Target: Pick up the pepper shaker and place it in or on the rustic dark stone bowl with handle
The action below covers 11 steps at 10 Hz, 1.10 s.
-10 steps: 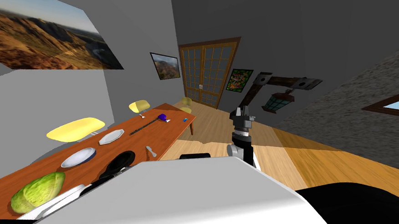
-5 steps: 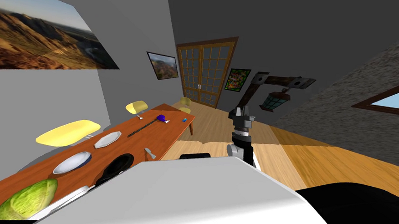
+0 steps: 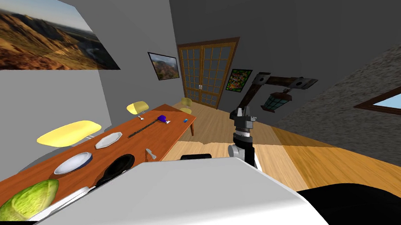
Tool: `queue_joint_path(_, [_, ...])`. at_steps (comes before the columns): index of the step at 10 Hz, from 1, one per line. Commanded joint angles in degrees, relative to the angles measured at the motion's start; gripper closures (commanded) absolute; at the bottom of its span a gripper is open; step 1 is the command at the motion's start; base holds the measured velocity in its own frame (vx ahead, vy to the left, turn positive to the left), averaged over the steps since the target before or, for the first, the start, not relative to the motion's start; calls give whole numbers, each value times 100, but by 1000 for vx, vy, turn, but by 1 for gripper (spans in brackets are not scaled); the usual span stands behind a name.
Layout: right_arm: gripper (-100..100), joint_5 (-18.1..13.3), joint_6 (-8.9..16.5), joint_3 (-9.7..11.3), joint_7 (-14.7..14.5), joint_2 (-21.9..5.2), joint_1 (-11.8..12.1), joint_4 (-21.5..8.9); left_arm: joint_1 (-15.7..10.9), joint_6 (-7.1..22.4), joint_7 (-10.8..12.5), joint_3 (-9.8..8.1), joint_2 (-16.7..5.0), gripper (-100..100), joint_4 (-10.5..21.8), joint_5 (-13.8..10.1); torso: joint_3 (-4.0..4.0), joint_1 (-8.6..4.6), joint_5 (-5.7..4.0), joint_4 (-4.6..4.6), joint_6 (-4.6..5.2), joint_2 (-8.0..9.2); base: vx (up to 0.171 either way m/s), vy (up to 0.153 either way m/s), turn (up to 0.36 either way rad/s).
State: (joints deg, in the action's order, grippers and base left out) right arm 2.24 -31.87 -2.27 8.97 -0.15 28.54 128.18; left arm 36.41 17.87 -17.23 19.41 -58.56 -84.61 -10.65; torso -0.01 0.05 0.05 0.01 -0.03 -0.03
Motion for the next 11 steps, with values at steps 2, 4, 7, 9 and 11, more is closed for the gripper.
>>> queue_joint_path(2, [0,0,0,0,0,0,0,0,80,43,15,-38,-114,100,-161,-44,0,0,0,0,0,0,-3,-7,41])
queue_joint_path(4, [0,0,0,0,0,0,0,0,170,102,31,-72,-282,100,-369,-119,3,-13,-4,1,-5,5,-6,-31,71])
queue_joint_path(7, [0,0,0,0,0,0,0,0,182,115,37,-75,-322,0,-410,-144,2,-8,-2,1,0,3,-4,-11,15])
queue_joint_path(9, [0,0,0,1,0,1,-1,0,293,96,134,74,-343,100,-571,-252,11,-28,3,1,-7,23,-80,-118,36])
queue_joint_path(11, [0,0,0,2,0,2,-2,0,473,80,355,258,-541,100,-843,-475,31,-72,-10,8,-15,56,-146,-140,72])
